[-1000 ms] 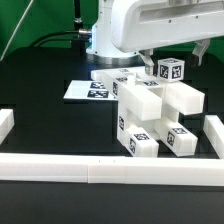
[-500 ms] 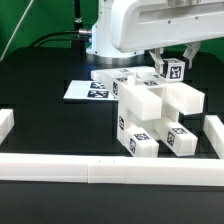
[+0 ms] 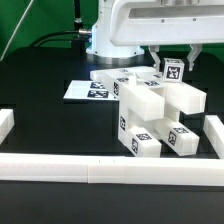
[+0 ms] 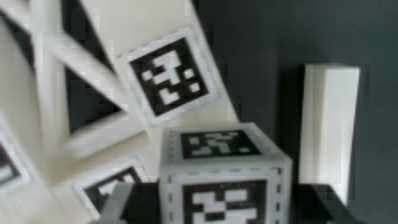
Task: Assemble chair
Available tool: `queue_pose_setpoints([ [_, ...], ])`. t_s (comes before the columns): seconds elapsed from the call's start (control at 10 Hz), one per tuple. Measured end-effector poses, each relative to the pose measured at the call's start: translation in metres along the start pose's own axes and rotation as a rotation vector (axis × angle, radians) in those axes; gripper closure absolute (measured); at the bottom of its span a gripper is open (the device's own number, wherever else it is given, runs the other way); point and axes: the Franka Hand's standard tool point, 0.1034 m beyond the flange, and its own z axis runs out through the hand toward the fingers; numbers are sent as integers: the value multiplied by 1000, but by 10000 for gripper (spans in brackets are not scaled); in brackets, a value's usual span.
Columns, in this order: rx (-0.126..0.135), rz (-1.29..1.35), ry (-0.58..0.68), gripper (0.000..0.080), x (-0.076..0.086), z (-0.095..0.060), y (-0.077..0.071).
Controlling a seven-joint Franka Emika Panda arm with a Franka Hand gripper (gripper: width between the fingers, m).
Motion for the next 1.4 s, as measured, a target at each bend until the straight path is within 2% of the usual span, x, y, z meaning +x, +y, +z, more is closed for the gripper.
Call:
queue_pose_setpoints([
  [0.1,2,115,18,515,-1,0,1],
  [0.4,29,338,38,515,1,0,1],
  [0.9,42,612,30,515,1,0,0],
  [1.1,68,770,30,515,2,0,-1],
  [1.3,69,806,29,515,2,0,-2],
  [1.4,69,800,29,422,2,1,-2],
])
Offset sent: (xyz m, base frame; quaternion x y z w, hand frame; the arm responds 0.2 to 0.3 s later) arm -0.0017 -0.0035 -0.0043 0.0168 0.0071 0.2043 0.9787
